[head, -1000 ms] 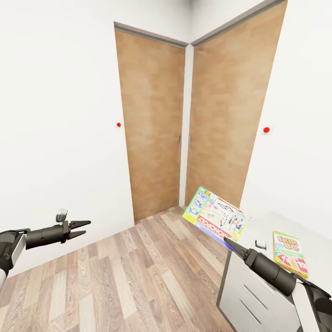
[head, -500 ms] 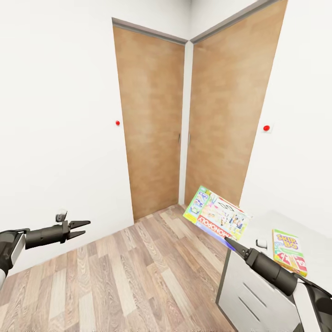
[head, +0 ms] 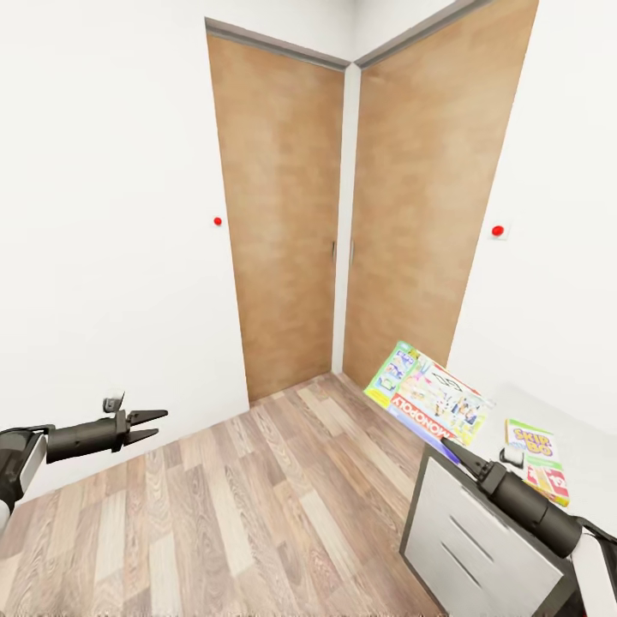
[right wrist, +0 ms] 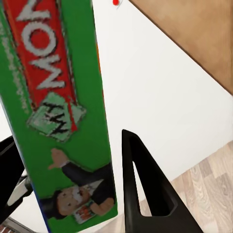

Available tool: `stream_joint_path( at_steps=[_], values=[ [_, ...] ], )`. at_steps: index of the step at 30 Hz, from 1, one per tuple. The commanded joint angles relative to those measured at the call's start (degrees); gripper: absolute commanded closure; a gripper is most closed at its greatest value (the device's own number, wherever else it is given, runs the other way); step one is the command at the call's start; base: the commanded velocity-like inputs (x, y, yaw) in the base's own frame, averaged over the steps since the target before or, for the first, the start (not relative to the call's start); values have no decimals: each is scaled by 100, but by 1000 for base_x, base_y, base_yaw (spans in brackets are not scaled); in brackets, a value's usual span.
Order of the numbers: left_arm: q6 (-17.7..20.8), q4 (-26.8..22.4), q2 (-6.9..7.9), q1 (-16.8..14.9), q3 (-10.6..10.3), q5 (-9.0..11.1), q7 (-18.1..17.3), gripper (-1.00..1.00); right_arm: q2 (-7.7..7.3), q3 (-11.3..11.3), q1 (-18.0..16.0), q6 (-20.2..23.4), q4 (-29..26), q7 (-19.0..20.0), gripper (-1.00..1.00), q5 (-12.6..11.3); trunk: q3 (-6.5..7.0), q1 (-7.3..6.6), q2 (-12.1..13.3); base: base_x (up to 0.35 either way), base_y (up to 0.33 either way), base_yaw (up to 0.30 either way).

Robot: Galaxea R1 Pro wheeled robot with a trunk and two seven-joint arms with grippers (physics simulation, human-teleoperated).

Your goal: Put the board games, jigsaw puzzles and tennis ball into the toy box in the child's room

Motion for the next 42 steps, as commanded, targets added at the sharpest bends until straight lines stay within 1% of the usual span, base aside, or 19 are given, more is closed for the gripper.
stream_joint_path(
  at_steps=[1, 6, 11, 15, 23, 42],
  values=[
    [60, 0, -2, -4, 19, -28, -33, -100, -2, -15, -3, 43, -14, 13, 100, -22, -16, 0, -9, -191, 0, 0],
    [60, 0, 3, -5, 19, -30, -33, -100, -5, -54, -3, 82, -156, 69, 100, -17, -63, 0, -9, -187, 0, 0],
    [60, 0, 6, -5, 19, -28, -33, -100, -6, -189, 18, 167, -224, 129, 100, -19, -108, 0, -9, -47, 0, -42],
    [60, 0, 6, -5, 19, -30, -34, -100, -6, -249, 35, 184, -234, 139, 100, -18, -136, 0, -9, -12, 0, -159],
    [60, 0, 7, -5, 19, -28, -34, -100, -6, -302, 43, 192, -230, 145, 100, -14, -159, 0, -9, -2, 0, -244],
    [54, 0, 7, -5, 19, -30, -35, -100, -10, -306, 46, 192, -221, 149, 100, -13, -161, 0, -9, 0, 0, -277]
  ],
)
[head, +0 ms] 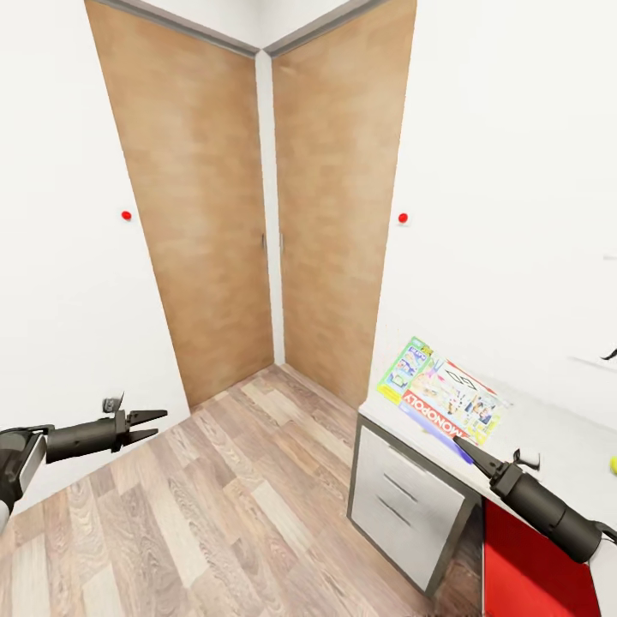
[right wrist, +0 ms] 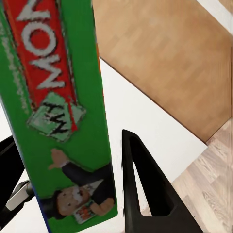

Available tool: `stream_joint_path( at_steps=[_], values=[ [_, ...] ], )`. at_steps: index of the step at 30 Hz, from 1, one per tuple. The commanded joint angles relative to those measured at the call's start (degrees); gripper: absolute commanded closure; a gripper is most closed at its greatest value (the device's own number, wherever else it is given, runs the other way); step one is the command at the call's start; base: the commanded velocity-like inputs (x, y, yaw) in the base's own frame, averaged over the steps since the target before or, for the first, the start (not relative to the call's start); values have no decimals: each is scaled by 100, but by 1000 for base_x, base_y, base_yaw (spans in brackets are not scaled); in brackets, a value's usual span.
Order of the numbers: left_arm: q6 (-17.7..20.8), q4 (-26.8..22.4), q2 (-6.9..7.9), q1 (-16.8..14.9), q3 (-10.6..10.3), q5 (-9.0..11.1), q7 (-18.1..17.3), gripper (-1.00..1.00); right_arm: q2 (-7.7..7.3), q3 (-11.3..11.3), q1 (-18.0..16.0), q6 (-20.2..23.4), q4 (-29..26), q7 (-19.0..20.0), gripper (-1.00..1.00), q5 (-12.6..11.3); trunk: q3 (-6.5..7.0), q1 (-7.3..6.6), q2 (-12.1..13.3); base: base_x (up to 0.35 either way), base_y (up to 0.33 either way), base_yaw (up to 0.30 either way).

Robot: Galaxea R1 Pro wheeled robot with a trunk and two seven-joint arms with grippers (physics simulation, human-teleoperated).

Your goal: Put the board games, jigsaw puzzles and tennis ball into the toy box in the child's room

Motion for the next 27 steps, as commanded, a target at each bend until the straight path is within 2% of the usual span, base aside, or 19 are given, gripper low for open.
stream_joint_path(
  at_steps=[1, 6, 12, 14, 18, 20, 24, 27],
  values=[
    [60, -6, 2, -4, 26, -25, -42, -100, -2, -7, -6, 41, -2, 9, 100, -36, -13, 4, -14, 0, 0, -278],
    [64, -31, 12, -23, 43, -13, -55, -100, -4, -21, -6, 96, -25, 12, 100, -39, -13, 4, -14, 0, 0, -278],
    [80, -66, 16, -88, 49, -10, -91, -100, -4, -192, -4, 419, -286, 119, 100, -37, -13, 4, -14, 0, 0, -278],
    [86, -70, 17, -100, 52, -9, -176, -100, -9, -356, -4, 559, -416, 160, 100, -34, -13, 4, -14, 0, 0, -278],
    [109, -224, 24, -108, 43, -25, -384, -100, -12, -888, -4, 779, -520, 386, 100, -32, -13, 4, -14, 0, 0, -278],
    [138, -320, 63, -109, 40, -25, -439, -100, -13, -1030, -4, 846, -540, 521, 100, -29, -14, 4, -14, 0, 0, -277],
    [177, -390, 231, -108, 31, -10, -551, -100, -13, -1154, -4, 896, -550, 643, 100, -13, -23, 4, -14, 0, 0, -258],
    [184, -407, 294, -105, 26, -11, -696, -100, -13, -1188, -3, 907, -551, 676, 100, -7, -35, 4, -14, 0, 0, -193]
  ],
)
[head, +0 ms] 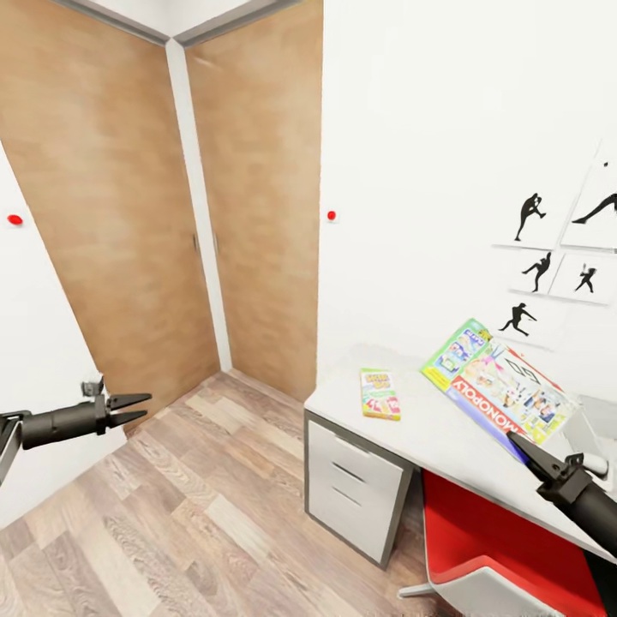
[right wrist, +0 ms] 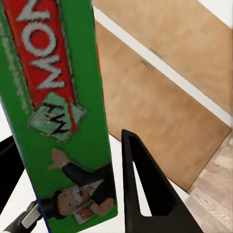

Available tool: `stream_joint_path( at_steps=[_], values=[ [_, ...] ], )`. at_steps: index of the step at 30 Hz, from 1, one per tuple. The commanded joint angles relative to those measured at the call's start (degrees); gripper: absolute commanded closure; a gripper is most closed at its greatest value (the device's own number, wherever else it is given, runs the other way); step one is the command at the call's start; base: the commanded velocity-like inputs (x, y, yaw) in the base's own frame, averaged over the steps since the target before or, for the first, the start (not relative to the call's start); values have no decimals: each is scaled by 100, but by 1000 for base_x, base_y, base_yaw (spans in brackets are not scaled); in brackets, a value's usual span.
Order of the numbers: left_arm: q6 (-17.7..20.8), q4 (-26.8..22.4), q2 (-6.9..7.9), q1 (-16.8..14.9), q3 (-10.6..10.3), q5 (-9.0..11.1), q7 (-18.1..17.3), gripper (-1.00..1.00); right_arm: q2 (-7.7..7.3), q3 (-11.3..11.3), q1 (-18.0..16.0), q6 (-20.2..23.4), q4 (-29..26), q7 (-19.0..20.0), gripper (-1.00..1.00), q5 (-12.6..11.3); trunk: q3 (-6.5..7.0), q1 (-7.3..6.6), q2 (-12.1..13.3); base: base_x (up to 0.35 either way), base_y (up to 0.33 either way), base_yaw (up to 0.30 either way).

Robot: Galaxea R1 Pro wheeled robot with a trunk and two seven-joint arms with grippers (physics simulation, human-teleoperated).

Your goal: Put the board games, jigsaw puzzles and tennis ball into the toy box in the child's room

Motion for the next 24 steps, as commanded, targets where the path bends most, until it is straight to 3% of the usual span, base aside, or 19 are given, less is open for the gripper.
stream_joint_path(
  at_steps=[1, 9, 24],
  values=[
    [61, -5, 13, -4, 10, -30, -96, -100, 0, -13, -8, 32, 0, 20, 100, -3, -18, 4, -14, 0, 0, -141],
    [65, -19, 62, -2, 3, -45, -501, -100, 11, -199, -2, 14, 17, 54, 100, 33, -29, 4, -14, 0, 0, -43],
    [59, -26, 58, -1, -5, -47, -533, -100, 65, -217, -1, -51, 47, 42, 100, 62, -29, 4, -14, 0, 0, -1]
  ],
)
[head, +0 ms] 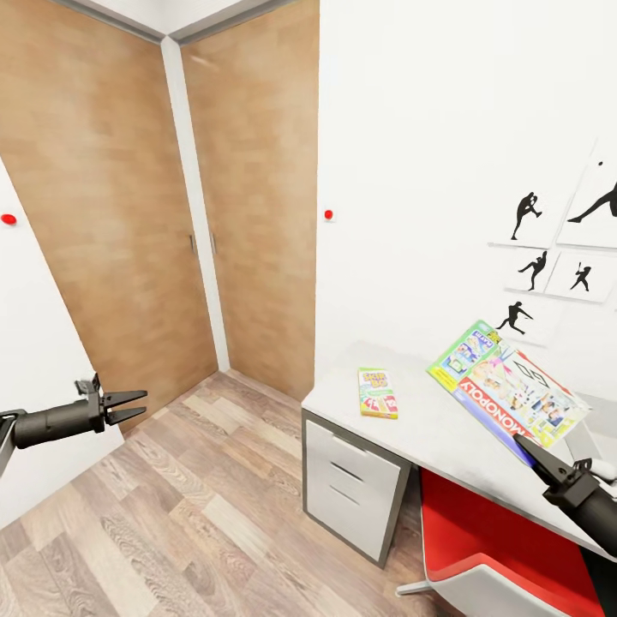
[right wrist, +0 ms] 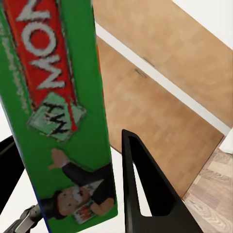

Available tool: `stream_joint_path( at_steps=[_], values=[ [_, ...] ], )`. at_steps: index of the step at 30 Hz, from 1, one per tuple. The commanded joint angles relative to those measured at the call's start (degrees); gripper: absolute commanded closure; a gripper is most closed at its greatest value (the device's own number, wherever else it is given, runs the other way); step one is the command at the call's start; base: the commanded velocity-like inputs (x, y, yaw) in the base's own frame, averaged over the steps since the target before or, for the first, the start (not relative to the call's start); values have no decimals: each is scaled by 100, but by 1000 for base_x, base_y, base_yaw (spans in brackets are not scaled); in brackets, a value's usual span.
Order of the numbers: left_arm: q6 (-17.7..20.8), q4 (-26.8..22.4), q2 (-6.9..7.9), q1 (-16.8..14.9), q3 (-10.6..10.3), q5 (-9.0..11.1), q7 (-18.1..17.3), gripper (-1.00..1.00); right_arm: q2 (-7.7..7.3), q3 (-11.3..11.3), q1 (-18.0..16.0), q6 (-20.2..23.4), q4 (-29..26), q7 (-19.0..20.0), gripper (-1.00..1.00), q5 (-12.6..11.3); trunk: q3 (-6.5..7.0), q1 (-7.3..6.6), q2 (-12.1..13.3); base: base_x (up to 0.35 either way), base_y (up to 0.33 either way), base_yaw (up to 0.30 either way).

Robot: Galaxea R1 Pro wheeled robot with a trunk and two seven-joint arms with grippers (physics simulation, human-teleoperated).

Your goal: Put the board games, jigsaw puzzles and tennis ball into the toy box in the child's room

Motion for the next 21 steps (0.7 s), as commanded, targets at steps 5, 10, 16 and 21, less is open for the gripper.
stream_joint_path(
  at_steps=[5, 10, 16, 21],
  values=[
    [55, -2, -2, -6, 10, -30, -30, -100, -18, -12, -5, 37, -12, -12, 100, -11, -14, 4, -13, 0, 0, -7],
    [50, -3, -4, -6, 10, -30, -30, -100, -41, -14, -5, 53, -7, -16, 100, -11, -14, 4, -13, 0, 0, -172],
    [49, -3, -2, -6, 10, -29, -37, -100, -47, -20, -5, 68, 1, -12, 100, -11, -14, 4, -13, 0, 0, -265],
    [49, -1, 4, -6, 10, -28, -38, -100, -47, -21, -5, 70, 3, -4, 100, -11, -14, 4, -13, 0, 0, -278]
  ],
)
